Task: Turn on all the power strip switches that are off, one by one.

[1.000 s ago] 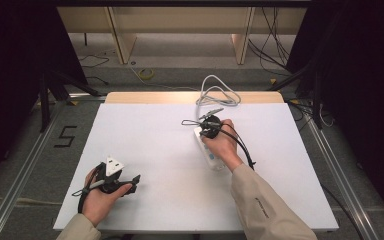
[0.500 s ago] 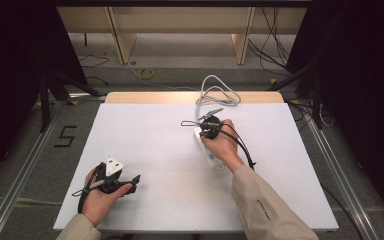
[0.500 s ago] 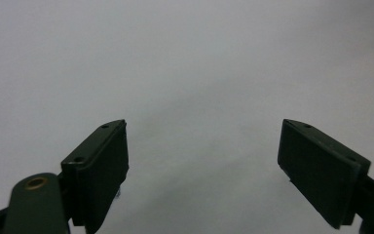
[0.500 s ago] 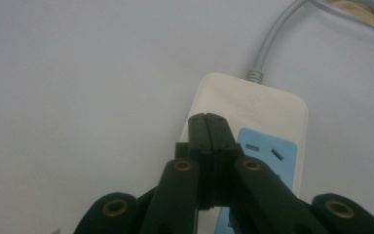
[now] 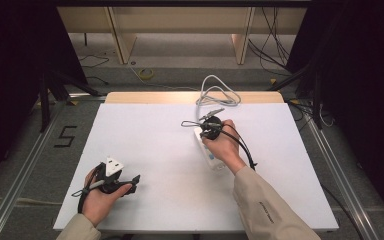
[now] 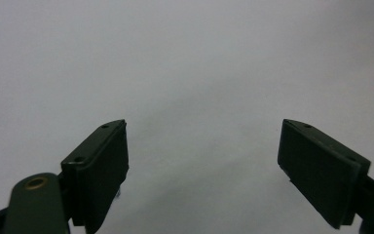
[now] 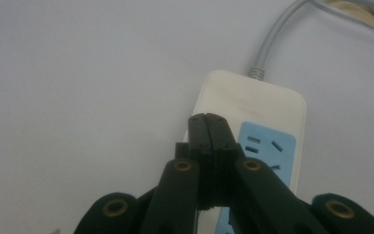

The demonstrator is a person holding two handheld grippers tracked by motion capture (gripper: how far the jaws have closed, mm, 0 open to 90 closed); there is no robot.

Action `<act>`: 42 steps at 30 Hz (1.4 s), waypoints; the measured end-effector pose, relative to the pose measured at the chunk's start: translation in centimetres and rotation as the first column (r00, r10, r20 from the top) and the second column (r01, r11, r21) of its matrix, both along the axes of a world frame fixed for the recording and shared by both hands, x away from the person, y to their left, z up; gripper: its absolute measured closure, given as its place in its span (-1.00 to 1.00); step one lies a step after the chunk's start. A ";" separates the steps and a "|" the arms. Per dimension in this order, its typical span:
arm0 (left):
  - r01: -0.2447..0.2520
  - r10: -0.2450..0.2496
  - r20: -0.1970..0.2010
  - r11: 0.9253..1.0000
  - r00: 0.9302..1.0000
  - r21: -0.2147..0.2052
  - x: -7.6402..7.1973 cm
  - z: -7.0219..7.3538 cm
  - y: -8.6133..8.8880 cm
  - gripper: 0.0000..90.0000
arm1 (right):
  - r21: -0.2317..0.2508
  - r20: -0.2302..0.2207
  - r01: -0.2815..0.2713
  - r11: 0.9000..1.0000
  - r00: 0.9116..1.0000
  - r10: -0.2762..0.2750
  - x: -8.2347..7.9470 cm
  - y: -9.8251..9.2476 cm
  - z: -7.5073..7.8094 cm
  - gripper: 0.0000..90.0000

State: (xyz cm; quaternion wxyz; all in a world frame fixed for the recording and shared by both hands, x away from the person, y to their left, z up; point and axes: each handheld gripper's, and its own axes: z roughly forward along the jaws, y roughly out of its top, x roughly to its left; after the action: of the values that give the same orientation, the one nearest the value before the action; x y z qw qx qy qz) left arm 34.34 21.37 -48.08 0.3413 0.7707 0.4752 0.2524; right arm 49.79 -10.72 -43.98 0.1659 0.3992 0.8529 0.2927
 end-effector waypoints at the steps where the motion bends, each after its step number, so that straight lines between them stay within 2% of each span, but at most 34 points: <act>1: 0.000 0.000 0.000 1.000 1.000 0.000 0.0 0.0 0.0 -0.58 | 0.001 -0.001 0.000 1.000 1.000 0.000 -0.1 0.0 0.0 1.00; 42: -0.004 0.004 0.002 1.000 1.000 -0.003 0.0 -0.1 -0.1 -0.58 | -0.003 -0.023 -0.015 1.000 1.000 0.015 -2.4 -1.0 0.2 1.00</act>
State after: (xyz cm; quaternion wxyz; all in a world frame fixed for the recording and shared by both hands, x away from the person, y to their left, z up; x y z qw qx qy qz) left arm 34.30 21.25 -48.13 0.3425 0.7690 0.4769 0.2529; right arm 47.34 -11.71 -43.82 0.1546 0.3959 0.8581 0.2882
